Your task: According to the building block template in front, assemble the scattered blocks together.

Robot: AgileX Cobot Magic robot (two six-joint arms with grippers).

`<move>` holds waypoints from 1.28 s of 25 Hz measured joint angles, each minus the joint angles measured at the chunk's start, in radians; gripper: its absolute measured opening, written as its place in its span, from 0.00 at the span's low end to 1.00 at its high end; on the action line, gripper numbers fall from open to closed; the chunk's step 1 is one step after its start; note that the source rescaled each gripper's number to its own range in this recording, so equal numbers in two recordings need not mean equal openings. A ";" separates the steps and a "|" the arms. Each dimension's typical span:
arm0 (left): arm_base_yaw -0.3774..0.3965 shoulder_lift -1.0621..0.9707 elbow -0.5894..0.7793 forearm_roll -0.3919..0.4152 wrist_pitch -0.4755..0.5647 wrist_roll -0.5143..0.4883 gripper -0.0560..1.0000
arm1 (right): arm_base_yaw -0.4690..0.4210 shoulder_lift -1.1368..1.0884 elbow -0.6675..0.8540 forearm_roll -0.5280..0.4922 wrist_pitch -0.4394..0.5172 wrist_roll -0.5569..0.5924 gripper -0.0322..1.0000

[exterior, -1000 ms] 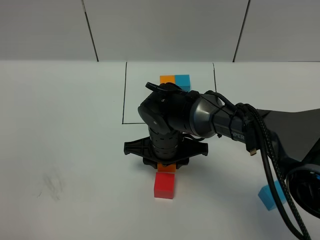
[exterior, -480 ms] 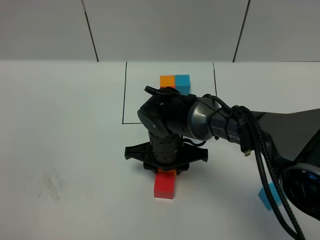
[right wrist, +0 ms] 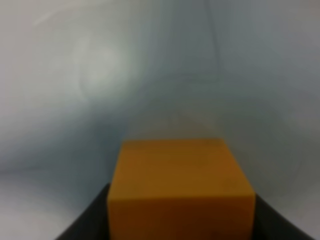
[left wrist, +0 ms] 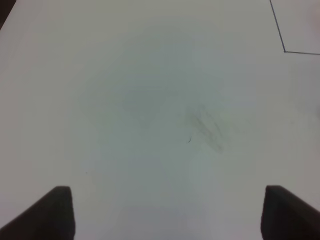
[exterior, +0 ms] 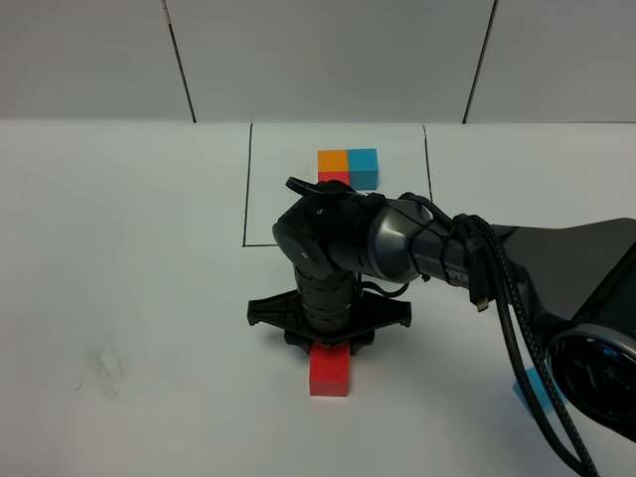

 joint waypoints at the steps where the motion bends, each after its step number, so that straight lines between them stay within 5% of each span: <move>1: 0.000 0.000 0.000 0.000 0.000 0.000 0.68 | 0.000 0.000 0.000 0.000 0.001 -0.005 0.30; 25: 0.000 0.000 0.000 0.000 0.000 0.000 0.68 | 0.000 -0.001 -0.001 -0.002 0.005 -0.023 0.31; 32: 0.000 0.000 0.000 0.000 0.000 0.000 0.68 | 0.000 -0.014 -0.001 -0.012 -0.013 -0.062 0.65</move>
